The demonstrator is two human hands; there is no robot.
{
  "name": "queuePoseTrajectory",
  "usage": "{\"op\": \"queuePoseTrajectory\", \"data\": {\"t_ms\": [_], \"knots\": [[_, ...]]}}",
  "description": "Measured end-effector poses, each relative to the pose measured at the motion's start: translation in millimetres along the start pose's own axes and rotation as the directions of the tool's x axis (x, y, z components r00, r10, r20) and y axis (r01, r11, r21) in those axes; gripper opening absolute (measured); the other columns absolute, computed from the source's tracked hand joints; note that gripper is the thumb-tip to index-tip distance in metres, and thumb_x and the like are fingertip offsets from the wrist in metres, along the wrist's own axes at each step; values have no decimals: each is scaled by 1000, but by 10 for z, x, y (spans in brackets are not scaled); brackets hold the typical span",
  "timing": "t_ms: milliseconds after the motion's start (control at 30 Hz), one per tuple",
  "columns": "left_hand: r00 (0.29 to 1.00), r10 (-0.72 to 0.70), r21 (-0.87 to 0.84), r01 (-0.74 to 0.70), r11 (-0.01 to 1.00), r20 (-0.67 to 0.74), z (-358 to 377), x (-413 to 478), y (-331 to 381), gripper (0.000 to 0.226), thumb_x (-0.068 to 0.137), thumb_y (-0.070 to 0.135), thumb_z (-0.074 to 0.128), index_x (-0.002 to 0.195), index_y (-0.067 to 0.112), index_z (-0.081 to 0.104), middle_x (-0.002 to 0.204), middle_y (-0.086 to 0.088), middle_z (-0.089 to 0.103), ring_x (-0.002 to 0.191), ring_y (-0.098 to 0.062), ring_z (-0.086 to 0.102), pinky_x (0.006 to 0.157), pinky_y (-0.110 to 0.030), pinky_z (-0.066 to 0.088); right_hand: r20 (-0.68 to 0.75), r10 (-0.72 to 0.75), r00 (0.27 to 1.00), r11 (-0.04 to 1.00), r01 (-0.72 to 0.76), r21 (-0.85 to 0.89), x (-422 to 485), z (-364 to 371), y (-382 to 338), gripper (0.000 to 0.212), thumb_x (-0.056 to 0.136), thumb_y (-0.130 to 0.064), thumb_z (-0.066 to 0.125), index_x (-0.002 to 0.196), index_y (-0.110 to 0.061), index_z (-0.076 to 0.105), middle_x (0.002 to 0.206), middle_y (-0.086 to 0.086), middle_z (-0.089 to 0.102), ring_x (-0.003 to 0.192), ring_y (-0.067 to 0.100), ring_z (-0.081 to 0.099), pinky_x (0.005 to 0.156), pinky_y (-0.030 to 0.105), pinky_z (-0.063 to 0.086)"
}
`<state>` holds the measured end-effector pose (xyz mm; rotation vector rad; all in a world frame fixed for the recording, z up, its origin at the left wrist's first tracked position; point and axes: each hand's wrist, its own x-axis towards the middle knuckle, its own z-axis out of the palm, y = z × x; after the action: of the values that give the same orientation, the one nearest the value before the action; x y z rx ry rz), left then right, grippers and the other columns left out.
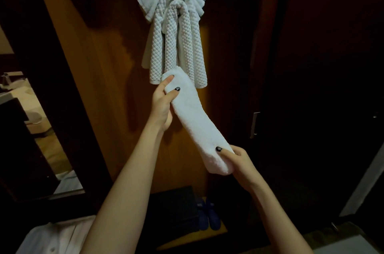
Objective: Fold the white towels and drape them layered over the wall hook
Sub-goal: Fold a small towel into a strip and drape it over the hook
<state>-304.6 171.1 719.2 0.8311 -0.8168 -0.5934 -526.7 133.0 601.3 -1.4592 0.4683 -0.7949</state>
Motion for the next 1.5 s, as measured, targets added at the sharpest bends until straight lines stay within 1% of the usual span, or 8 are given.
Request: {"op": "queuePoseTrajectory", "data": {"t_ms": [333, 567, 800, 933, 1133, 1267, 1400, 1500], "knots": [[994, -57, -150, 70, 986, 90, -25, 52, 214, 43, 93, 0, 53, 134, 13, 54, 137, -14, 56, 124, -27, 56, 103, -43, 48, 192, 89, 977, 989, -109, 96, 87, 114, 2, 48, 76, -43, 73, 96, -2, 56, 84, 13, 45, 74, 19, 46, 65, 30, 33], [995, -61, -167, 73, 983, 76, -148, 130, 284, 44, 92, 0, 54, 135, 11, 53, 133, -15, 58, 116, -26, 61, 86, -36, 55, 234, 70, 970, 994, -88, 68, 114, 256, 32, 42, 82, -43, 70, 82, -6, 50, 75, 6, 38, 69, 14, 38, 64, 31, 28], [997, 40, 4, -40, 999, -59, -403, 293, 318, 49, 90, -10, 50, 136, 7, 49, 124, -6, 60, 109, -14, 62, 85, -23, 53, -147, -87, 985, 989, 67, -135, 222, 292, -17, 39, 100, -30, 54, 64, -19, 44, 61, -10, 37, 57, 5, 34, 57, 26, 27], [985, 61, 55, -53, 997, -160, -513, 310, 215, 48, 91, -10, 52, 136, 7, 49, 123, -5, 58, 108, -13, 60, 82, -21, 53, -233, -194, 953, 941, 113, -319, 281, 328, -66, 39, 102, -29, 48, 65, -16, 42, 59, -9, 35, 48, 0, 32, 47, 15, 26], [964, 100, 157, -62, 986, -247, -669, 371, 76, 49, 91, -3, 57, 136, 12, 49, 139, -10, 50, 123, -21, 53, 102, -33, 48, -84, -124, 989, 947, 92, -309, 334, 255, -240, 34, 94, -29, 63, 66, -16, 49, 59, -10, 47, 56, 4, 43, 56, 21, 33], [959, 102, 137, -67, 988, -265, -708, 452, 92, 47, 90, -5, 57, 133, 14, 52, 131, -7, 54, 115, -17, 58, 89, -26, 54, -23, -126, 992, 949, 114, -295, 450, 202, -415, 32, 95, -21, 63, 67, -15, 47, 56, -15, 50, 55, 1, 45, 56, 19, 36], [954, 134, 126, -103, 987, -269, -738, 530, 122, 45, 90, -5, 58, 130, 16, 54, 135, -8, 53, 119, -20, 55, 94, -28, 52, -59, -193, 979, 924, 162, -347, 581, 194, -492, 31, 98, -18, 56, 69, -16, 46, 57, -18, 48, 52, -2, 43, 54, 17, 34], [961, 166, 140, -137, 981, -222, -794, 564, 183, 39, 89, -5, 59, 118, 20, 61, 132, -3, 52, 117, -18, 56, 83, -21, 54, -119, -258, 959, 936, 217, -278, 665, 157, -523, 12, 95, -12, 61, 85, -14, 54, 78, -5, 60, 63, 2, 56, 56, 20, 44]]}}
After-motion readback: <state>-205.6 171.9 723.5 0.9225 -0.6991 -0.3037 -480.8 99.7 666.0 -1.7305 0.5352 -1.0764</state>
